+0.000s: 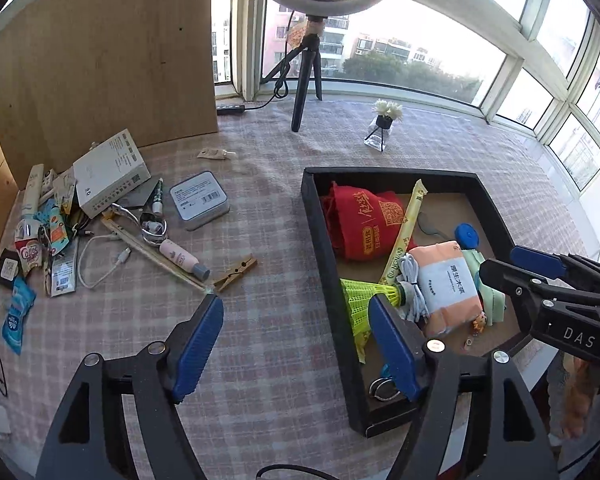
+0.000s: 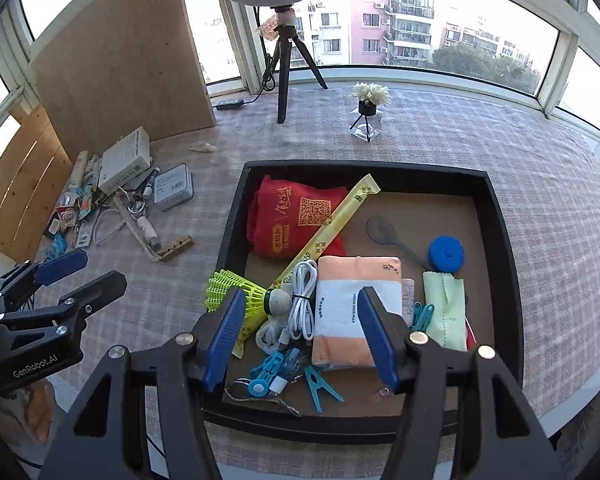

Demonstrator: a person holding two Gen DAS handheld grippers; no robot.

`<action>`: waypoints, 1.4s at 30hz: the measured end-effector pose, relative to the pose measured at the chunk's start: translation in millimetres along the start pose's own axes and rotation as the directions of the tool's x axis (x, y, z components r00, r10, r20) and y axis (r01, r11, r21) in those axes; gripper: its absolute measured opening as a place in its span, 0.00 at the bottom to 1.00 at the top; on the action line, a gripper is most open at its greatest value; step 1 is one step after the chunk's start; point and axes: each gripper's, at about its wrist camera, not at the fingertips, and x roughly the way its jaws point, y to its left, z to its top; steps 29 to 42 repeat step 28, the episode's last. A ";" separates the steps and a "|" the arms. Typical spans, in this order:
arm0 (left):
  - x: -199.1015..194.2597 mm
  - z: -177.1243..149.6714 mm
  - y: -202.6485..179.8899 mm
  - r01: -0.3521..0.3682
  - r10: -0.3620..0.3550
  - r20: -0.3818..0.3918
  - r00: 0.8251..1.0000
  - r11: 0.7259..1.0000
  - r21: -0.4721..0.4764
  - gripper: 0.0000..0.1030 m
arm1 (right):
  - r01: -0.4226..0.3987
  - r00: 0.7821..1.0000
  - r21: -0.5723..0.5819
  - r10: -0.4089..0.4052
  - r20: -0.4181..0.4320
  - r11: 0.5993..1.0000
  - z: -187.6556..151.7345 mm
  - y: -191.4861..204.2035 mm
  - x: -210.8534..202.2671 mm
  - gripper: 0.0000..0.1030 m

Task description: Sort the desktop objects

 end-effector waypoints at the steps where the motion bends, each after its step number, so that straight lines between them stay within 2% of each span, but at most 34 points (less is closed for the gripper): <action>1: -0.2 -3.9 13.0 -0.010 0.010 -0.003 1.000 1.000 -0.009 0.72 | -0.001 1.000 -0.005 0.001 -0.001 1.000 -1.7 10.6 1.3 0.56; 7: -1.3 -29.0 94.3 -0.057 0.054 -0.030 0.998 0.995 -0.086 0.72 | 0.021 1.000 -0.050 -0.022 -0.018 0.999 -16.1 78.7 17.9 0.57; 11: -4.1 -41.9 147.0 -0.065 0.059 -0.044 0.997 0.985 -0.162 0.72 | 0.000 0.999 -0.047 -0.002 -0.041 0.999 -23.5 118.5 33.3 0.57; 19: -5.9 -62.6 212.2 -0.074 0.061 -0.070 0.996 0.973 -0.216 0.72 | -0.009 0.996 -0.079 0.002 -0.087 0.997 -36.4 183.8 64.2 0.57; 23: -13.6 -68.5 228.5 -0.095 0.090 -0.033 0.995 0.974 -0.205 0.72 | -0.020 0.996 -0.088 0.012 -0.085 0.996 -36.5 206.3 71.0 0.57; 28: -8.3 -66.8 244.0 -0.115 0.109 -0.045 0.993 0.978 -0.172 0.73 | -0.021 0.997 -0.104 0.013 -0.075 0.994 -33.4 229.8 83.8 0.57; 42: -8.3 -66.8 244.0 -0.115 0.109 -0.045 0.993 0.978 -0.172 0.73 | -0.021 0.997 -0.104 0.013 -0.075 0.994 -33.4 229.8 83.8 0.57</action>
